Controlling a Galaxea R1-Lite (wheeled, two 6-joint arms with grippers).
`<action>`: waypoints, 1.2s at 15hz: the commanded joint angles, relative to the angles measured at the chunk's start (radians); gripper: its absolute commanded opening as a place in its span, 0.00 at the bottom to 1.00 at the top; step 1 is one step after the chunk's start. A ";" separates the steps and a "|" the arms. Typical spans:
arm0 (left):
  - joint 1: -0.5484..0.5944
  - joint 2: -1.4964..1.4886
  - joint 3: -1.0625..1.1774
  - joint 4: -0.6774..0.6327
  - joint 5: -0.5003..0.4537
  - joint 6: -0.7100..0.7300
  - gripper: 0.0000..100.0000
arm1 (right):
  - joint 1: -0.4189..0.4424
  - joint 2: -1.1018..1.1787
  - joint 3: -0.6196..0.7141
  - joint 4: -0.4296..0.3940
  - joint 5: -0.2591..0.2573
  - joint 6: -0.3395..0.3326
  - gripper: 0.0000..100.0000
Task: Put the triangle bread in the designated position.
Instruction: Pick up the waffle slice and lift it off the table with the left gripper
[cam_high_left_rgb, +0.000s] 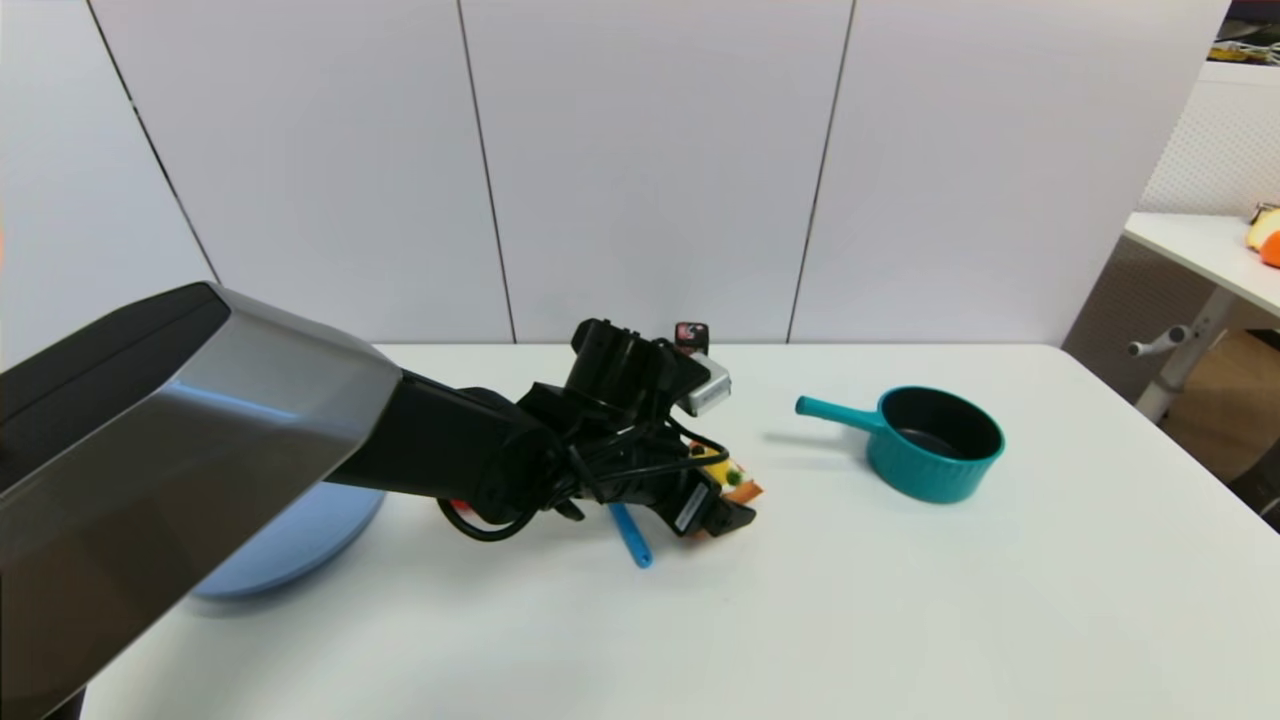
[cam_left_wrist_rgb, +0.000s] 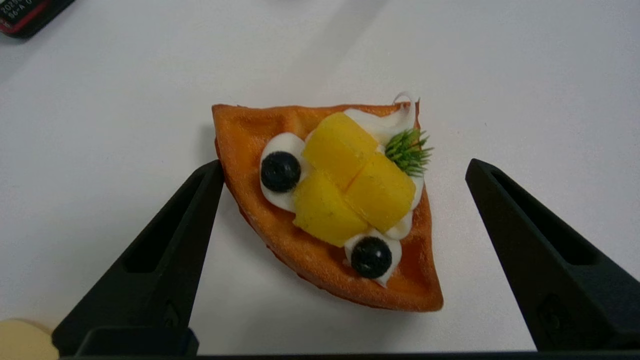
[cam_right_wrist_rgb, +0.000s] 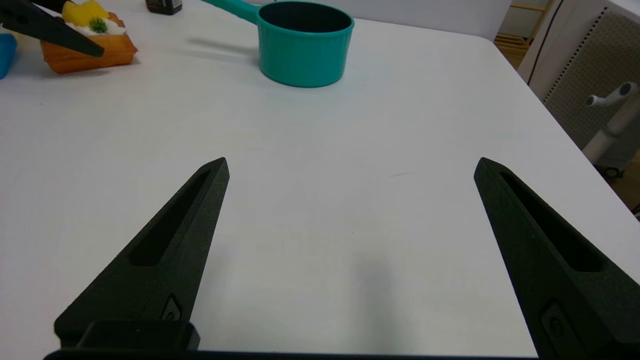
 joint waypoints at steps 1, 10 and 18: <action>0.000 0.031 -0.057 0.001 -0.001 0.004 1.00 | 0.000 0.002 0.002 0.000 0.001 -0.001 1.00; 0.021 0.031 -0.026 0.000 -0.001 0.020 1.00 | 0.000 0.002 0.002 0.000 0.001 -0.001 1.00; 0.026 0.048 -0.031 -0.005 0.000 0.018 1.00 | 0.000 0.002 0.002 0.000 0.001 -0.001 1.00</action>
